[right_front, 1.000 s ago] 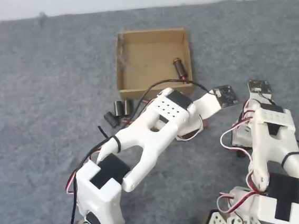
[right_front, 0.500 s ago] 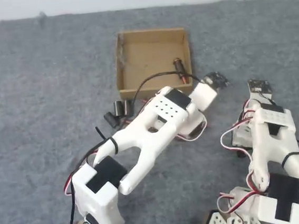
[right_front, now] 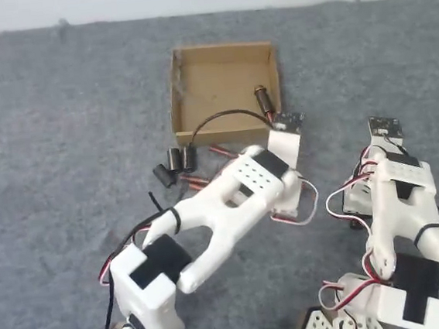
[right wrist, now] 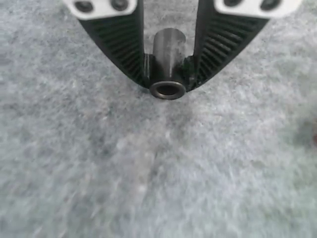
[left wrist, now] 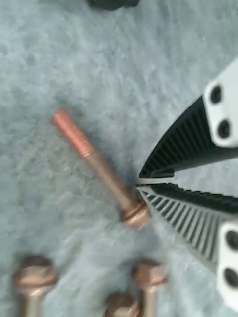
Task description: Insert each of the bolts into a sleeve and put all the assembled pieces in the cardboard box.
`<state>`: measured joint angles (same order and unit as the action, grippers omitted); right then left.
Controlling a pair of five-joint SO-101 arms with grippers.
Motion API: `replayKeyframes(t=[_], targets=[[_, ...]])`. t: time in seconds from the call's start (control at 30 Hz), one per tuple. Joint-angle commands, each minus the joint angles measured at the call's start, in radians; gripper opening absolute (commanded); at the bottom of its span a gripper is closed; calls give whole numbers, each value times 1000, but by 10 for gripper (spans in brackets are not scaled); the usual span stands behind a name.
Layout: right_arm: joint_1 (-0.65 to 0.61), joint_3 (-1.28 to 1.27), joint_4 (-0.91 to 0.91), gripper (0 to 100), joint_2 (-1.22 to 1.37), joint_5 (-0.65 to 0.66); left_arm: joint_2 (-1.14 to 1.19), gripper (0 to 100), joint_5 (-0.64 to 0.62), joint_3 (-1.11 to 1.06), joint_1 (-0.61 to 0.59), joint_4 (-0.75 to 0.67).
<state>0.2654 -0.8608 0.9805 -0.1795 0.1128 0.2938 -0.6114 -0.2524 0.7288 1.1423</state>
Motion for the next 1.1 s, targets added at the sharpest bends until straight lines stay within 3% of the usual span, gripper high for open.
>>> replayKeyframes(t=[0.0,0.37,0.6,1.07], targets=[[12,8,-15,7,-58,8,-75,12,-107,-4,35,-14],[12,8,-15,7,-58,8,-63,12,-160,-16,14,-23],[12,8,-15,7,-58,9,-61,12,-256,-120,-130,-249],[12,8,-13,7,-58,12,-52,12,-262,-136,-140,-423]])
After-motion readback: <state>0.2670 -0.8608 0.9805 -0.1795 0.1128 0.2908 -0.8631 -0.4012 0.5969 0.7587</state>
